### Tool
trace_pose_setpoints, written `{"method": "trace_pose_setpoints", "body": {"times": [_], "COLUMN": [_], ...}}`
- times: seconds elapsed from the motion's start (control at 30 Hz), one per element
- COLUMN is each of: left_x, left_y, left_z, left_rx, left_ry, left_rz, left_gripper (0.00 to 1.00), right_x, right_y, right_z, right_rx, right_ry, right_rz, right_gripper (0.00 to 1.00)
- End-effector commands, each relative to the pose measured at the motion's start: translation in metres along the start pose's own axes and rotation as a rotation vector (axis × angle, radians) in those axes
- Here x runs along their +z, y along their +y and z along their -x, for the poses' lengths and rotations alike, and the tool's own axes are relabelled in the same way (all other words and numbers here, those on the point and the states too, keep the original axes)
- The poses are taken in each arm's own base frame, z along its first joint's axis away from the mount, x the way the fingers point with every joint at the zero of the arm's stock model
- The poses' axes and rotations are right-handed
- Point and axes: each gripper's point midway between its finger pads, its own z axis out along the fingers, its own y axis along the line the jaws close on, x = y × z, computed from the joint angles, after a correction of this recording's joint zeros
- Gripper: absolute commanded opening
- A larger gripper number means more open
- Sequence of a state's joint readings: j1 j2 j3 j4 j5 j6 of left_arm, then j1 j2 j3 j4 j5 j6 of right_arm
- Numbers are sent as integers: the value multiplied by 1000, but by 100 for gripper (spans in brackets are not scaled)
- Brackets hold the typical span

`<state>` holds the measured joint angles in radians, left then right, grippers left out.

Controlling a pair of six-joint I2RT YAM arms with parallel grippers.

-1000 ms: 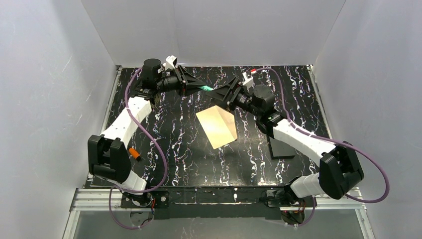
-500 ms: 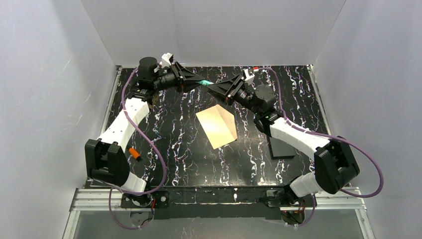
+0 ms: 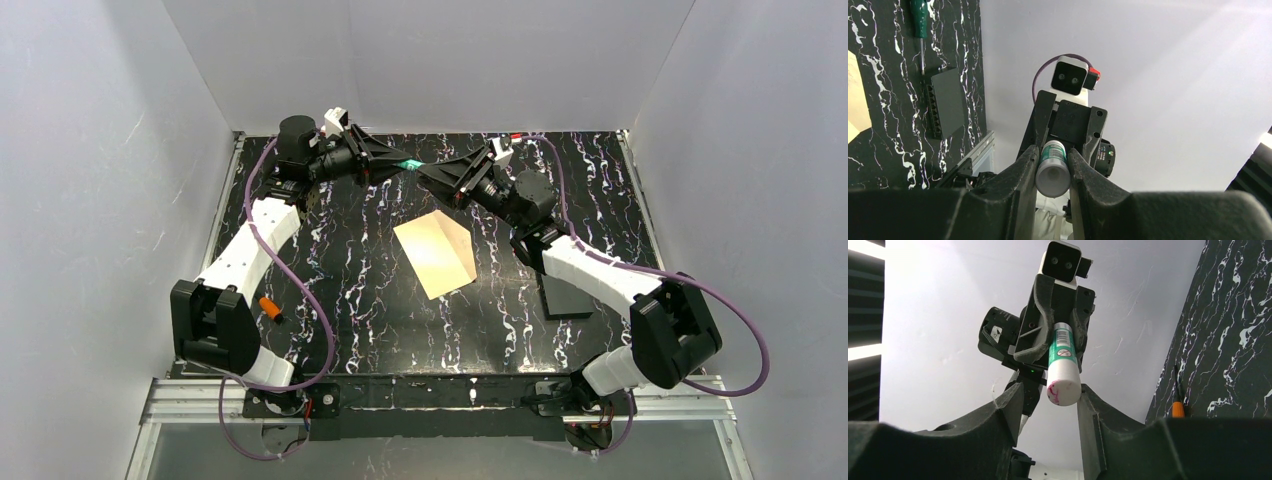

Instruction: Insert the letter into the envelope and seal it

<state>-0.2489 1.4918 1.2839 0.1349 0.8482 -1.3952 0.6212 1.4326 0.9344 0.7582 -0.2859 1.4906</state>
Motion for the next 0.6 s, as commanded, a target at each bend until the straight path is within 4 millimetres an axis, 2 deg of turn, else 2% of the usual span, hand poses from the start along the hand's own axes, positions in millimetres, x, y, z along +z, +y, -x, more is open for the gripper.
{"method": "trace_pose_setpoints", "body": {"times": [0.0,0.1,0.27,0.33,0.5,0.57], "left_x": [-13,-13,-14,-14,-13,-13], "left_y": [-17,-17,-15,-14,-12,-12], "left_z": [-17,-17,-18,-18,-18,-17], "left_rx": [47,50,48,48,45,45], "left_ry": [29,27,25,26,25,23], "left_rz": [-38,-38,-36,-35,-30,-30], "left_gripper": [0,0,0,0,0,0], "right_x": [1,2,3,4,6,7], "right_y": [16,14,10,11,19,23], "right_z": [14,16,21,21,18,16], "right_rx": [-16,-23,-24,-32,-43,-46], "right_ry": [-51,-57,-78,-72,-49,-34], "right_rz": [48,28,3,6,40,56], "right_gripper": [51,53,64,59,40,39]}}
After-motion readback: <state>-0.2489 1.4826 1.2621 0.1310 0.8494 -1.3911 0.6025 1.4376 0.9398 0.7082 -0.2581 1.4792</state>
